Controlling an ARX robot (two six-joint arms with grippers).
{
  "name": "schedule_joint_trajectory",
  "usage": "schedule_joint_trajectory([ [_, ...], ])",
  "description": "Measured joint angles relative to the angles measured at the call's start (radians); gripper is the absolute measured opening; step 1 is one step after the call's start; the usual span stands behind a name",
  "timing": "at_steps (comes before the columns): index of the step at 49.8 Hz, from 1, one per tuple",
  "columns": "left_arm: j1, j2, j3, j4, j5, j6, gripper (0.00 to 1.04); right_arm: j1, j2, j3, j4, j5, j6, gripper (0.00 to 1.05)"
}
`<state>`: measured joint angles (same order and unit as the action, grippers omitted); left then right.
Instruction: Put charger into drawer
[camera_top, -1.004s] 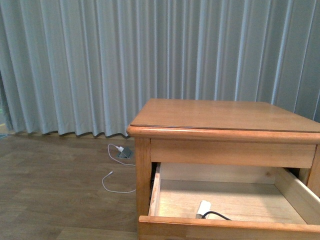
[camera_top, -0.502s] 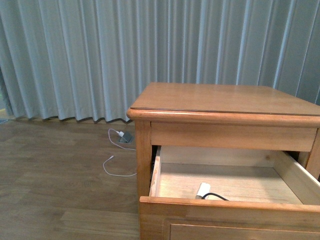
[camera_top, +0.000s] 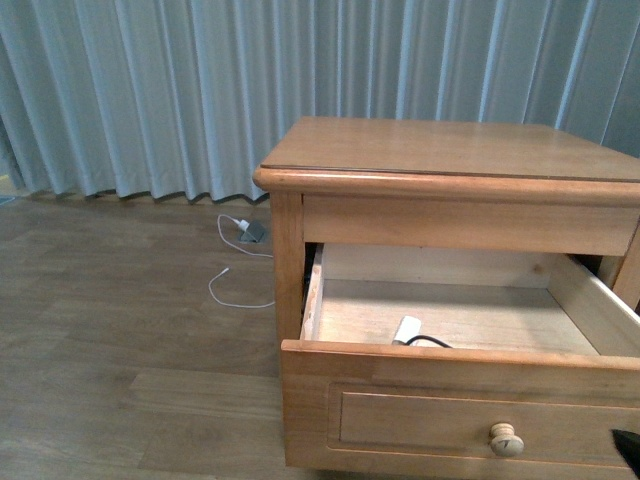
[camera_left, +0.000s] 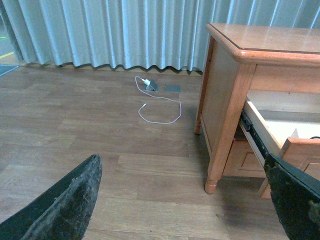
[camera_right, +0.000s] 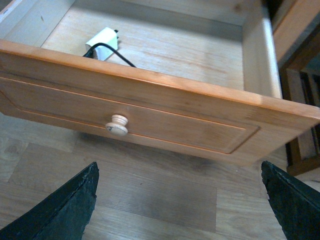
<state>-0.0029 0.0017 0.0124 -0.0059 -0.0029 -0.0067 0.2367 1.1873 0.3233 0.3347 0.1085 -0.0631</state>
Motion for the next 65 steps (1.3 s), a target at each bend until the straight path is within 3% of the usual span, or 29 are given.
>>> schedule_joint_trajectory([
  [25, 0.000, 0.000, 0.000, 0.000, 0.000, 0.000, 0.99, 0.071, 0.513, 0.285, 0.151, 0.022, 0.060, 0.97],
  [45, 0.000, 0.000, 0.000, 0.000, 0.000, 0.000, 0.99, 0.000, 0.778, 0.547, 0.254, 0.110, 0.179, 0.97],
  [65, 0.000, 0.000, 0.000, 0.000, 0.000, 0.000, 0.99, -0.050, 0.969, 0.798, 0.244, 0.194, 0.229, 0.97],
])
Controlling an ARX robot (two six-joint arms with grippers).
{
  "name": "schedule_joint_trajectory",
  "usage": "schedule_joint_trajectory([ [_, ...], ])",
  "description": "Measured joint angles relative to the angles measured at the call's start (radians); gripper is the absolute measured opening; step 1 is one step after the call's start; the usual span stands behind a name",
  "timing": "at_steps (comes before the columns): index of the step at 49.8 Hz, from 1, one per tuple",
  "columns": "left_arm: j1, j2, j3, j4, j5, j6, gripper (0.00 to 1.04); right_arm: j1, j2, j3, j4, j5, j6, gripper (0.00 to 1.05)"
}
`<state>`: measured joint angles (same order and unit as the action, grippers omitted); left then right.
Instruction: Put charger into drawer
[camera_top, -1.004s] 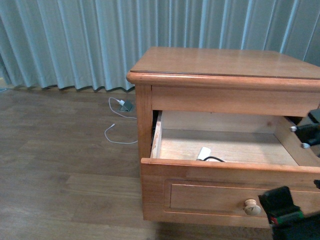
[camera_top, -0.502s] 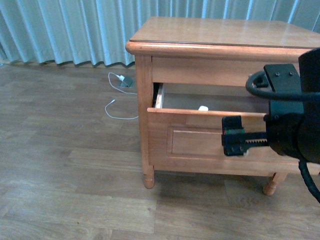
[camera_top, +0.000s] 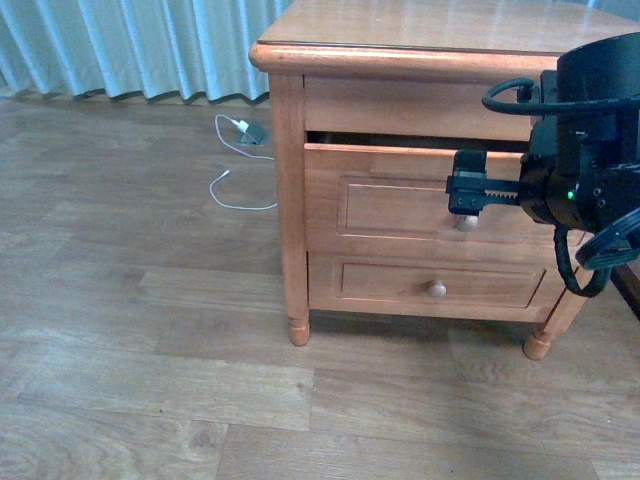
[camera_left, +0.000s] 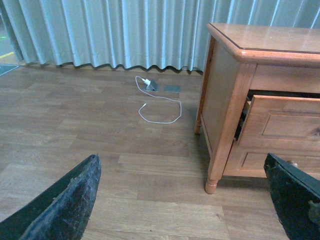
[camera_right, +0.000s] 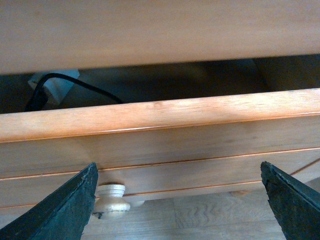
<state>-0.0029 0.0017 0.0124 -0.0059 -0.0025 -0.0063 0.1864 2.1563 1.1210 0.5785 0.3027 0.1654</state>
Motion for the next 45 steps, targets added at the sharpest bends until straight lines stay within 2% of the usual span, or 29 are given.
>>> schedule_joint_trajectory([
  [11, 0.000, 0.000, 0.000, 0.000, 0.000, 0.000, 0.99, -0.010, 0.049, 0.095, 0.008, 0.049, 0.027, 0.97],
  [32, 0.000, 0.000, 0.000, 0.000, 0.000, 0.000, 0.99, 0.012, 0.090, 0.140, 0.051, 0.138, 0.032, 0.97],
  [38, 0.000, 0.000, 0.000, 0.000, 0.000, 0.000, 0.99, 0.013, 0.080, 0.127, 0.050, 0.114, 0.041, 0.97],
  [45, 0.000, 0.000, 0.000, 0.000, 0.000, 0.000, 0.99, 0.013, -0.021, 0.032, 0.028, -0.010, 0.053, 0.97],
])
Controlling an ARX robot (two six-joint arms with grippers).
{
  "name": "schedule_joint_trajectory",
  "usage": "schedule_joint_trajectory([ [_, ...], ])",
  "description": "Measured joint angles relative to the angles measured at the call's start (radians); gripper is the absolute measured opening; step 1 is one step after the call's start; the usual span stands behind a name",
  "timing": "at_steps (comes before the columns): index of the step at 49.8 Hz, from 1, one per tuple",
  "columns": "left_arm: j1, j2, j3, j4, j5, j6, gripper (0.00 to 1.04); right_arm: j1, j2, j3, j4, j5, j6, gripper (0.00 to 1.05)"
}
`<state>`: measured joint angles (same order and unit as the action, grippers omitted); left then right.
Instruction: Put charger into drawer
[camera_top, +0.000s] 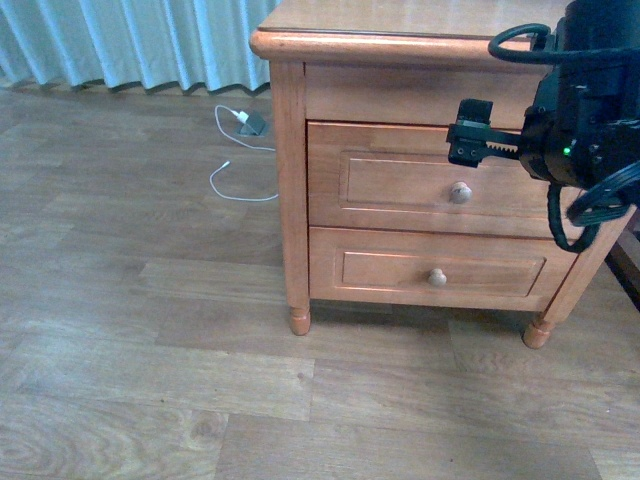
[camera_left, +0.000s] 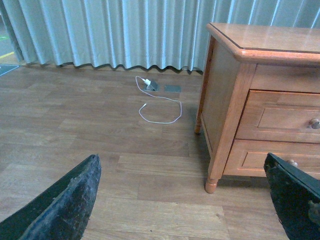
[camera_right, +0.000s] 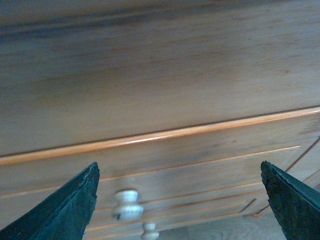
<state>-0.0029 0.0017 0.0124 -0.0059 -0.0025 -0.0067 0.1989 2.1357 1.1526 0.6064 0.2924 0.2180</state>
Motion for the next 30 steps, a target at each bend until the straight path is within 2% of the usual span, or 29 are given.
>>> schedule_joint_trajectory([
  [7, 0.000, 0.000, 0.000, 0.000, 0.000, 0.000, 0.99, 0.004, -0.121, -0.111, -0.048, -0.114, -0.023, 0.97],
  [14, 0.000, 0.000, 0.000, 0.000, 0.000, 0.000, 0.99, 0.009, -0.339, -0.307, -0.129, -0.206, -0.095, 0.97],
  [22, 0.000, 0.000, 0.000, 0.000, 0.000, 0.000, 0.99, -0.001, -0.742, -0.582, -0.233, -0.232, -0.126, 0.97],
  [30, 0.000, 0.000, 0.000, 0.000, 0.000, 0.000, 0.99, 0.015, -1.183, -0.792, -0.448, -0.218, -0.093, 0.97],
])
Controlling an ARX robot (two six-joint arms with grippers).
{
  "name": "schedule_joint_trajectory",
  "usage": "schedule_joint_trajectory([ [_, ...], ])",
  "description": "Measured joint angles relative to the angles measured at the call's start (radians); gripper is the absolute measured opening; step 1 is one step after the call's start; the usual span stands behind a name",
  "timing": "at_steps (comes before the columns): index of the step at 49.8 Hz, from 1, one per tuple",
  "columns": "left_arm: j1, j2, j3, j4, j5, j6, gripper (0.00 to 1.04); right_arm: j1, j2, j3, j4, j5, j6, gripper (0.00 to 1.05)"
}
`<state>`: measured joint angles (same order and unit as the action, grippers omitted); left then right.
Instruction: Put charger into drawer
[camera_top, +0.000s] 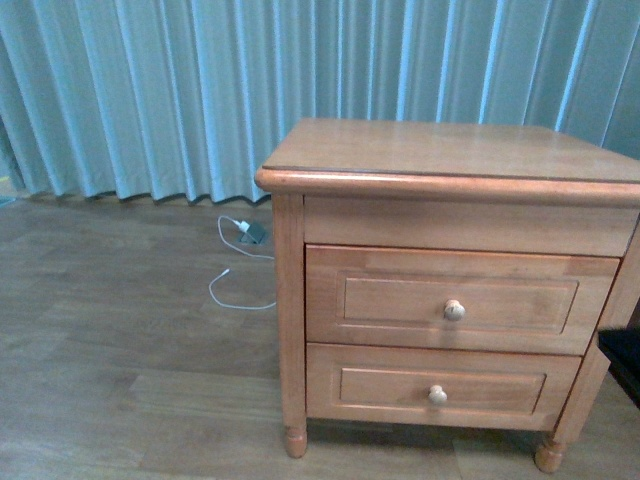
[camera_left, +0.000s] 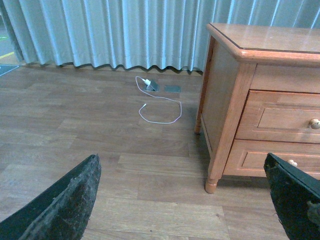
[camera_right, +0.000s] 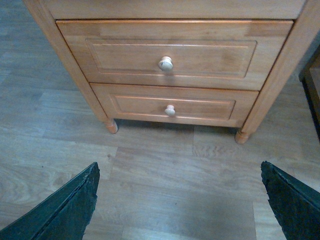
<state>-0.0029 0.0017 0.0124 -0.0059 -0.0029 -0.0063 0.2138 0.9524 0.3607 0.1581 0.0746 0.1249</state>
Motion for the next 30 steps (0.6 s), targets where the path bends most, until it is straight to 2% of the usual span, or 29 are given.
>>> schedule_joint_trajectory([
  [9, 0.000, 0.000, 0.000, 0.000, 0.000, 0.000, 0.99, 0.032, -0.387, -0.102, -0.228, 0.094, 0.086, 0.97],
  [21, 0.000, 0.000, 0.000, 0.000, 0.001, 0.000, 0.99, 0.035, -0.459, -0.111, -0.235, 0.109, 0.116, 0.96],
  [23, 0.000, 0.000, 0.000, 0.000, 0.001, 0.000, 0.99, 0.037, -0.476, -0.153, -0.124, 0.146, 0.074, 0.91],
  [25, 0.000, 0.000, 0.000, 0.000, 0.000, 0.000, 0.99, 0.023, -0.513, -0.225, 0.050, 0.148, -0.006, 0.80],
  [27, 0.000, 0.000, 0.000, 0.000, 0.000, 0.000, 0.99, 0.004, -0.541, -0.253, 0.120, 0.133, -0.047, 0.71],
  [30, 0.000, 0.000, 0.000, 0.000, 0.001, 0.000, 0.99, -0.032, -0.581, -0.271, 0.127, 0.101, -0.089, 0.55],
])
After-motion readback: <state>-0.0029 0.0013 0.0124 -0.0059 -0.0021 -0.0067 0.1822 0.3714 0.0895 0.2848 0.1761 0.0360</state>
